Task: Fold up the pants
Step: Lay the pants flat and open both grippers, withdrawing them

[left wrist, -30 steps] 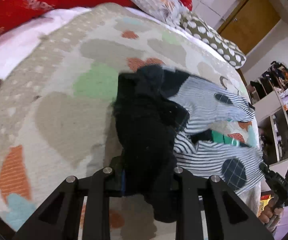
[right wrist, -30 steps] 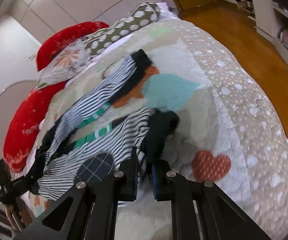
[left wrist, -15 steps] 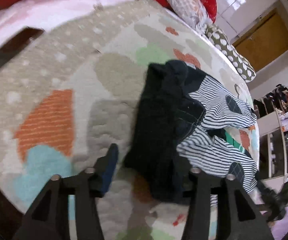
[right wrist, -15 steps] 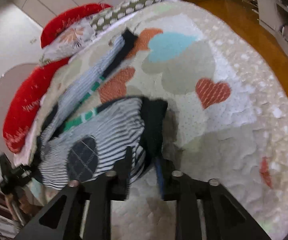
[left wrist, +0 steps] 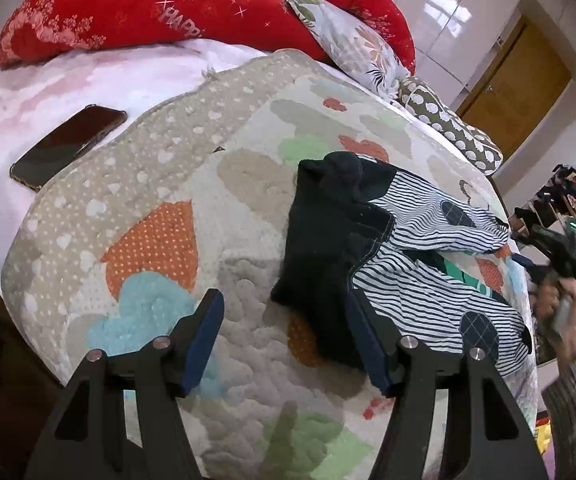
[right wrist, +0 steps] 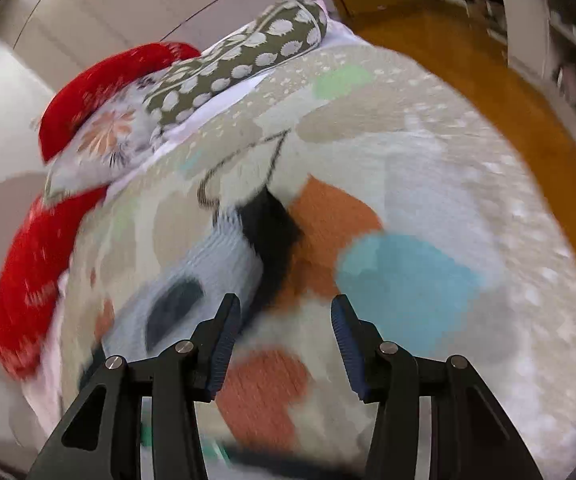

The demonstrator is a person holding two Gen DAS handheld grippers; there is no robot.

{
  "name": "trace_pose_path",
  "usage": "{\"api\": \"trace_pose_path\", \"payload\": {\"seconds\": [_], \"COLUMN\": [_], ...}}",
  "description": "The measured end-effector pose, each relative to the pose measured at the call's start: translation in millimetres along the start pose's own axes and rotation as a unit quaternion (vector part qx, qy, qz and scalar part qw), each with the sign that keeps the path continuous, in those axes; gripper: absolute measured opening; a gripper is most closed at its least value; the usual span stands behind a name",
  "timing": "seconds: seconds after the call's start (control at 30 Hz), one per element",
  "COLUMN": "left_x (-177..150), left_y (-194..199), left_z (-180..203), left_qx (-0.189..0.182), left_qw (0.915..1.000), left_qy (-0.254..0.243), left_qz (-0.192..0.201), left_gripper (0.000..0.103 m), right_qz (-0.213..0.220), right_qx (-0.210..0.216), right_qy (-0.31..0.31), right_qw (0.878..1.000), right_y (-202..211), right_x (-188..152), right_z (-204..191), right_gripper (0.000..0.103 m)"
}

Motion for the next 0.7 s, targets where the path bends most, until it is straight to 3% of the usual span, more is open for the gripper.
{"api": "trace_pose_path", "payload": {"seconds": [0.1,0.13,0.17,0.27,0.5,0.53,0.57,0.63,0.67,0.7], "left_x": [1,1,1,-3,-13,-16,-19,-25,-28,-32], "left_y": [-3,-5,-8,-10,-4,-3,-1,5,9,13], "left_z": [-1,-1,-1,5,23,25,28,33,36,39], "left_qx": [-0.001,-0.003,-0.004,-0.012,-0.027,-0.027,-0.029,-0.03,-0.029,-0.025], "left_qw": [1.0,0.9999,0.9999,0.9997,0.9993,0.9992,0.9991,0.999,0.9989,0.9988], "left_qy": [0.007,0.01,0.012,0.009,-0.014,-0.016,-0.017,-0.023,-0.029,-0.037], "left_qz": [-0.005,-0.008,-0.011,-0.018,-0.021,-0.023,-0.025,-0.025,-0.022,-0.02], "left_gripper": [0.063,0.063,0.063,0.063,0.063,0.063,0.063,0.063,0.063,0.064], "right_qz": [-0.011,-0.013,-0.022,-0.006,0.027,0.035,0.034,0.002,-0.004,0.007], "right_qx": [-0.004,-0.002,0.005,-0.005,0.0,-0.013,-0.026,-0.067,-0.086,-0.077], "right_qy": [-0.026,-0.029,-0.028,-0.017,-0.011,0.003,0.013,0.03,0.021,0.006], "right_qw": [1.0,0.999,0.999,1.0,1.0,0.999,0.999,0.997,0.996,0.997], "right_y": [-35,-41,-47,-35,36,40,38,25,25,30], "right_x": [15,16,16,12,-18,-22,-25,-30,-37,-43], "right_z": [-3,-5,-8,-11,-7,-6,-4,7,17,24], "right_gripper": [0.048,0.025,0.014,0.012,0.013,0.017,0.03,0.047,0.047,0.047]}}
Point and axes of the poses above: each gripper's, at about its wrist camera, not at the fingertips, and y roughly against the way its jaws point, z to its right, x to its top, the point moved 5 cm from there along -y, roughly the way its jaws point, and after that the axes turned 8 degrees about y, right-handed, at the moved point
